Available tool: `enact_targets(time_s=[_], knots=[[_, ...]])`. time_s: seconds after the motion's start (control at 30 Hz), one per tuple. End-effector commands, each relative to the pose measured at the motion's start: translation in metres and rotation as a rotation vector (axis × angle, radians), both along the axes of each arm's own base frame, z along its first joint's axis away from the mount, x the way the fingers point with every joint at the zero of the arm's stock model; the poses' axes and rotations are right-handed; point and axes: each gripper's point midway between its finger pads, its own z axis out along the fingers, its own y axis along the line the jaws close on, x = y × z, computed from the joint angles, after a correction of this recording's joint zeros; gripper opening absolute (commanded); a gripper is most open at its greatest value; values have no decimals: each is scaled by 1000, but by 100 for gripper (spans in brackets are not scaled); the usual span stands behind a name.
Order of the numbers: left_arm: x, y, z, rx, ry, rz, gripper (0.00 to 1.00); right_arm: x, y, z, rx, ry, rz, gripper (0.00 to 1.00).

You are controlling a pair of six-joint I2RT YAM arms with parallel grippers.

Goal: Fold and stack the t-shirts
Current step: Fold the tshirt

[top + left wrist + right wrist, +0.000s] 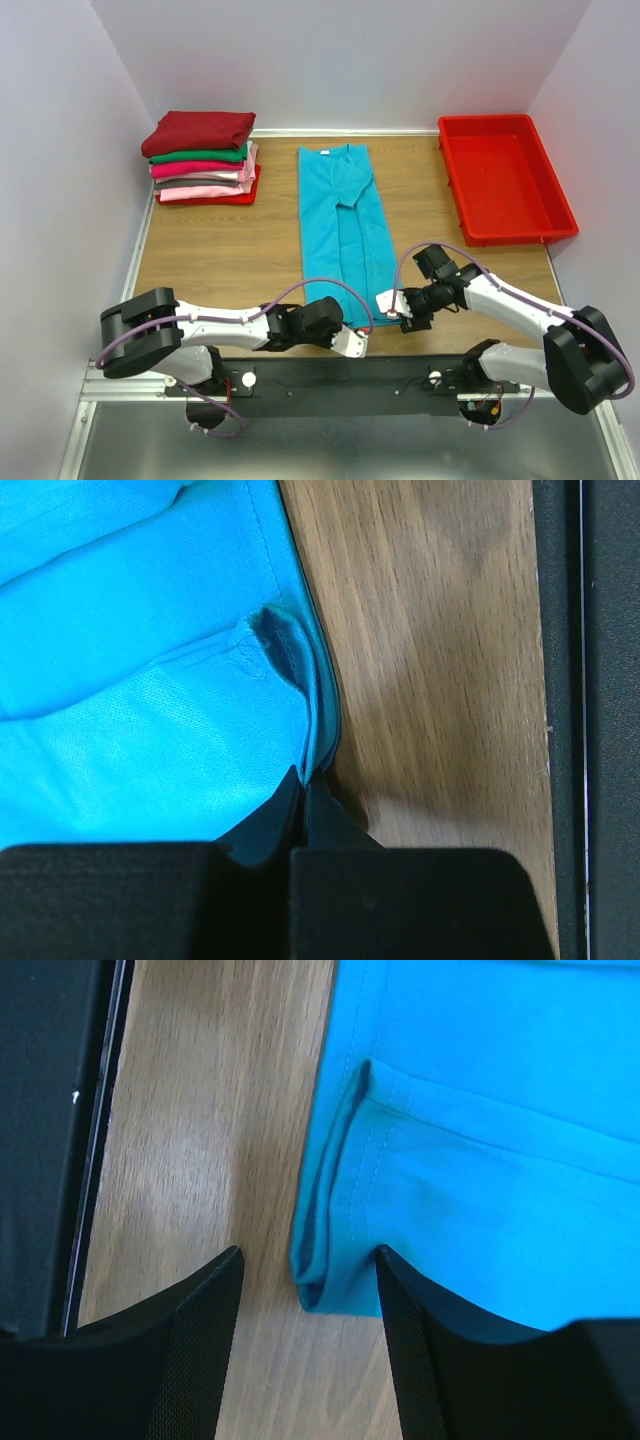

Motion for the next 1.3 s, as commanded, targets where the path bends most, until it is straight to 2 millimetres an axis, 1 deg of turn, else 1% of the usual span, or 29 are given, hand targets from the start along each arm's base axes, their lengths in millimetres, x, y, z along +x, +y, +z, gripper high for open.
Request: enact_targets(time_s=[0.0, 0.07, 0.2, 0.27, 0.3, 0.4, 0.43, 0.5, 0.53, 0.57, 0.7, 0.73, 0.87, 1.0, 1.27], knots=[[-6, -1, 5, -17, 27, -20, 0, 3, 0, -14, -42, -7, -10, 63], [-7, -2, 5, -21, 31, -24, 0, 8, 0, -16, -59, 2, -41, 60], [-8, -2, 8, -33, 33, -29, 0, 15, -1, -19, -88, 6, -95, 49], [-9, -2, 9, -39, 33, -33, 0, 16, -3, -20, -95, 4, -109, 45], [-9, -3, 11, -44, 32, -32, 0, 20, -4, -19, -102, -10, -128, 40], [-9, -3, 12, -50, 32, -37, 0, 20, -6, -20, -110, -13, -141, 28], [-10, -3, 12, -52, 33, -39, 0, 20, -6, -18, -105, -12, -146, 19], [-11, -3, 12, -54, 38, -43, 0, 20, -3, -15, -91, -11, -148, 11], [-11, -4, 14, -60, 38, -45, 0, 21, -1, -12, -75, -10, -152, 2], [-13, -4, 14, -63, 46, -50, 0, 22, 2, -7, -60, -19, -148, 0], [-17, -7, 23, -104, 63, -70, 0, 21, 10, 7, -12, -8, -153, 0], [-16, -7, 26, -111, 64, -68, 0, 25, 14, 14, 4, -6, -172, 0], [-13, -7, 36, -150, 71, -66, 0, 30, 23, 30, 42, 3, -188, 0], [-11, -6, 39, -154, 69, -61, 0, 37, 27, 41, 59, -7, -208, 0], [-2, -4, 46, -166, 52, -40, 0, 52, 29, 55, 54, -43, -239, 0]])
